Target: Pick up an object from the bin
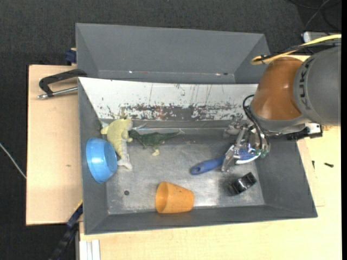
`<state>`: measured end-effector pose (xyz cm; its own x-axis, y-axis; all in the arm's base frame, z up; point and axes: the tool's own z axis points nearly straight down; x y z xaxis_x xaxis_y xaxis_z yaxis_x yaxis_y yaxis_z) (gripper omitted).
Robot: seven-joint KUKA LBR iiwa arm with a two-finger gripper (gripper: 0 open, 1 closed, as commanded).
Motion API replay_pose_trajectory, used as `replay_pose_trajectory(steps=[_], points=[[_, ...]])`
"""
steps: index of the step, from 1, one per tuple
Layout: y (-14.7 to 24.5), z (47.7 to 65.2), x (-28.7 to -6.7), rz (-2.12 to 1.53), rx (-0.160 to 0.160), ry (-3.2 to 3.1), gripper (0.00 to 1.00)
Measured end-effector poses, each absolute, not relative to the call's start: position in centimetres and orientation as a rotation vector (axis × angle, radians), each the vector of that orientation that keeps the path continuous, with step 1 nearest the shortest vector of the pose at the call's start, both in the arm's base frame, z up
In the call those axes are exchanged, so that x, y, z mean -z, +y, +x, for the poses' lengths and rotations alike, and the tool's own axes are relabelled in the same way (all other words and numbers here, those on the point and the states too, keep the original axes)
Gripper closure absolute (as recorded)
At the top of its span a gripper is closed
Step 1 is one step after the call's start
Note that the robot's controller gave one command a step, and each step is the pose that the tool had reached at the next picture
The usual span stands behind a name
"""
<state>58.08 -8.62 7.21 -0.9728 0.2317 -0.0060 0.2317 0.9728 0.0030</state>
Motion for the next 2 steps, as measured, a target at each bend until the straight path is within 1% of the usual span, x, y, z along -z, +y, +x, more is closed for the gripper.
replay_pose_trajectory(steps=[1, 2], points=[[-8.5, 58.2, -7.3, 0.360, -0.007, 3.113, 1.00], [-11.7, 56.7, -20.6, -0.047, 0.004, 3.130, 1.00]])
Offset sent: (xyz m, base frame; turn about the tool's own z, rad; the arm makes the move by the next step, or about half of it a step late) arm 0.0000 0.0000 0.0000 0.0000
